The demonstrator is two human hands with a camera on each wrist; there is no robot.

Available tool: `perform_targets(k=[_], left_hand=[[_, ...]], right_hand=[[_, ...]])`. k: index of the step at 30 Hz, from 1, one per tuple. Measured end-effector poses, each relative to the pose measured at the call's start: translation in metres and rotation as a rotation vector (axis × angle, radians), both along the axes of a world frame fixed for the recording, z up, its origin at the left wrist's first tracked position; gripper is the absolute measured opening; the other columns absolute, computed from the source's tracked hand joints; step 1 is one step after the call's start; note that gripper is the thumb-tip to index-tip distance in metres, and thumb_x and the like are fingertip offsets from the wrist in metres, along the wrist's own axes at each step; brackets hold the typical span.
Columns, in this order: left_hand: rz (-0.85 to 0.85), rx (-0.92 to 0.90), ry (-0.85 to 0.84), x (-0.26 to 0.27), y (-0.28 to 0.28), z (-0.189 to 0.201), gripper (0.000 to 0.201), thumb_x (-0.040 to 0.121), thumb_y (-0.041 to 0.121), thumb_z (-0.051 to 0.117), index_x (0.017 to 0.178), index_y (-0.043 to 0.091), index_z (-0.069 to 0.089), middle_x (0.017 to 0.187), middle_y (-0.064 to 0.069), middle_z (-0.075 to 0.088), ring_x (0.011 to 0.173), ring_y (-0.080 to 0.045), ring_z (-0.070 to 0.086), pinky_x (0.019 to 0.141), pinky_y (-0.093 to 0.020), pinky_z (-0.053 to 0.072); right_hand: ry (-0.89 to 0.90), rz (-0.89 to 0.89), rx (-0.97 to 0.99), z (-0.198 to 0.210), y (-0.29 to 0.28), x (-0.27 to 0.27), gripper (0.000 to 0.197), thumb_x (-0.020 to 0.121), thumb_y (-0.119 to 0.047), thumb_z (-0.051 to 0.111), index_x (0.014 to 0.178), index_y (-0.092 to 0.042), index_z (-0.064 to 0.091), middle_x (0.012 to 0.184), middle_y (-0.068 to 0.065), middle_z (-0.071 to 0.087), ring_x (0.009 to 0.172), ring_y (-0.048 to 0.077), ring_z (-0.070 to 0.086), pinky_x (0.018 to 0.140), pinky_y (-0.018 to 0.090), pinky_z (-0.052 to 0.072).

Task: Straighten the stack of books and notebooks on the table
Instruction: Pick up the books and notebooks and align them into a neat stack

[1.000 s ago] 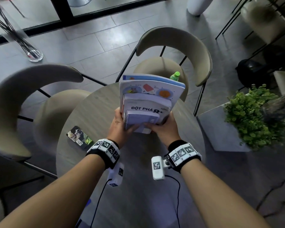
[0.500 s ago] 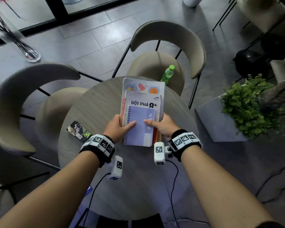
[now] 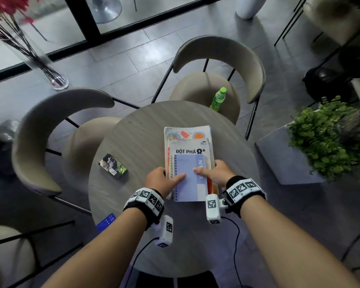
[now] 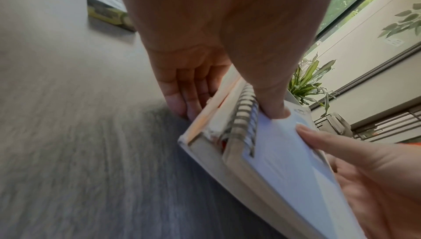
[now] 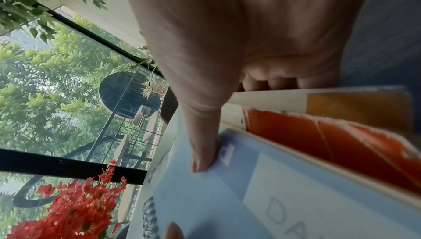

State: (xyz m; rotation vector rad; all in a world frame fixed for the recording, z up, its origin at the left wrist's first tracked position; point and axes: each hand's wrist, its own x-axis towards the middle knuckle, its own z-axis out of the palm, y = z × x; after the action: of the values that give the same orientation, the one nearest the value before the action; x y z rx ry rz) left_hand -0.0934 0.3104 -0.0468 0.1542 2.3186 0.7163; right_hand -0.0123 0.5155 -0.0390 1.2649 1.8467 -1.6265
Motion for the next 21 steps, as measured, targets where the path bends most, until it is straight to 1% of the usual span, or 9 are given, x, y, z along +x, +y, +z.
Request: perform_targets(k=[2, 5, 9, 11, 13, 15, 17, 19, 21], left_hand=[[0.000, 0.006, 0.016, 0.004, 0.000, 0.001, 0.048, 0.073, 0.068, 0.075, 0.090, 0.024, 0.067, 0.083, 0.010, 0.069, 0.070, -0.007, 0.061, 0.053, -0.022, 0.040], [-0.021, 0.015, 0.010, 0.014, 0.001, -0.001, 0.050, 0.074, 0.068, 0.074, 0.094, 0.023, 0.064, 0.087, 0.010, 0.068, 0.077, -0.011, 0.063, 0.055, -0.022, 0.039], [-0.012, 0.081, -0.092, 0.017, 0.000, -0.005, 0.037, 0.085, 0.055, 0.069, 0.092, 0.019, 0.072, 0.080, 0.008, 0.071, 0.073, -0.011, 0.066, 0.057, -0.026, 0.044], [-0.014, 0.139, -0.181, 0.017, -0.008, -0.010, 0.042, 0.079, 0.054, 0.070, 0.090, 0.014, 0.076, 0.079, 0.007, 0.074, 0.072, -0.012, 0.069, 0.063, -0.031, 0.053], [0.020, 0.195, -0.228, 0.017, -0.019, -0.009, 0.058, 0.067, 0.059, 0.068, 0.086, 0.005, 0.073, 0.075, 0.006, 0.070, 0.068, -0.014, 0.062, 0.067, -0.036, 0.054], [0.050, 0.224, -0.265, 0.018, -0.031, -0.002, 0.045, 0.074, 0.051, 0.074, 0.078, 0.006, 0.068, 0.073, 0.001, 0.060, 0.067, -0.015, 0.050, 0.062, -0.030, 0.045], [0.046, 0.224, -0.257, 0.020, -0.051, 0.010, 0.015, 0.088, 0.032, 0.075, 0.086, 0.019, 0.066, 0.076, 0.005, 0.061, 0.064, -0.009, 0.052, 0.057, -0.023, 0.043], [0.022, 0.236, -0.215, 0.027, -0.081, 0.009, 0.005, 0.091, 0.022, 0.074, 0.094, 0.022, 0.070, 0.077, 0.014, 0.068, 0.060, 0.007, 0.058, 0.056, -0.010, 0.044], [0.038, 0.210, -0.184, 0.038, -0.113, 0.019, 0.010, 0.089, 0.015, 0.075, 0.083, 0.022, 0.073, 0.072, 0.017, 0.072, 0.064, 0.006, 0.063, 0.060, -0.007, 0.046]], right_hand=[[-0.026, 0.024, 0.043, 0.001, 0.003, 0.004, 0.050, 0.069, -0.034, 0.096, 0.105, -0.015, 0.066, 0.106, 0.004, 0.078, 0.093, 0.022, 0.076, 0.088, 0.044, 0.063], [-0.091, 0.046, 0.087, 0.002, 0.006, 0.011, 0.071, 0.062, -0.046, 0.096, 0.115, -0.012, 0.065, 0.111, 0.003, 0.077, 0.099, 0.023, 0.075, 0.091, 0.043, 0.061], [-0.146, 0.177, 0.154, -0.004, 0.015, 0.018, 0.094, 0.043, -0.071, 0.087, 0.116, -0.015, 0.067, 0.110, 0.000, 0.076, 0.097, 0.020, 0.074, 0.089, 0.040, 0.061], [-0.146, 0.190, 0.178, 0.009, 0.015, 0.017, 0.075, 0.057, -0.064, 0.088, 0.110, -0.015, 0.068, 0.103, -0.001, 0.074, 0.089, 0.017, 0.071, 0.079, 0.034, 0.059], [-0.157, 0.194, 0.195, 0.023, 0.016, 0.019, 0.047, 0.077, -0.052, 0.085, 0.102, -0.016, 0.067, 0.095, -0.002, 0.071, 0.081, 0.013, 0.067, 0.071, 0.032, 0.056], [-0.175, 0.190, 0.227, 0.036, 0.019, 0.021, 0.058, 0.084, -0.050, 0.080, 0.125, -0.012, 0.065, 0.114, 0.004, 0.071, 0.097, 0.021, 0.069, 0.082, 0.038, 0.060], [-0.193, 0.218, 0.291, 0.054, 0.021, 0.023, 0.072, 0.086, -0.051, 0.076, 0.142, -0.010, 0.057, 0.133, 0.008, 0.066, 0.115, 0.028, 0.066, 0.097, 0.045, 0.058], [-0.174, 0.271, 0.316, 0.072, 0.023, 0.023, 0.065, 0.090, -0.049, 0.073, 0.137, -0.006, 0.061, 0.137, 0.011, 0.066, 0.120, 0.031, 0.065, 0.101, 0.048, 0.056], [-0.117, 0.332, 0.328, 0.091, 0.022, 0.019, 0.061, 0.090, -0.046, 0.073, 0.128, 0.002, 0.065, 0.134, 0.019, 0.068, 0.120, 0.035, 0.066, 0.100, 0.049, 0.057]])
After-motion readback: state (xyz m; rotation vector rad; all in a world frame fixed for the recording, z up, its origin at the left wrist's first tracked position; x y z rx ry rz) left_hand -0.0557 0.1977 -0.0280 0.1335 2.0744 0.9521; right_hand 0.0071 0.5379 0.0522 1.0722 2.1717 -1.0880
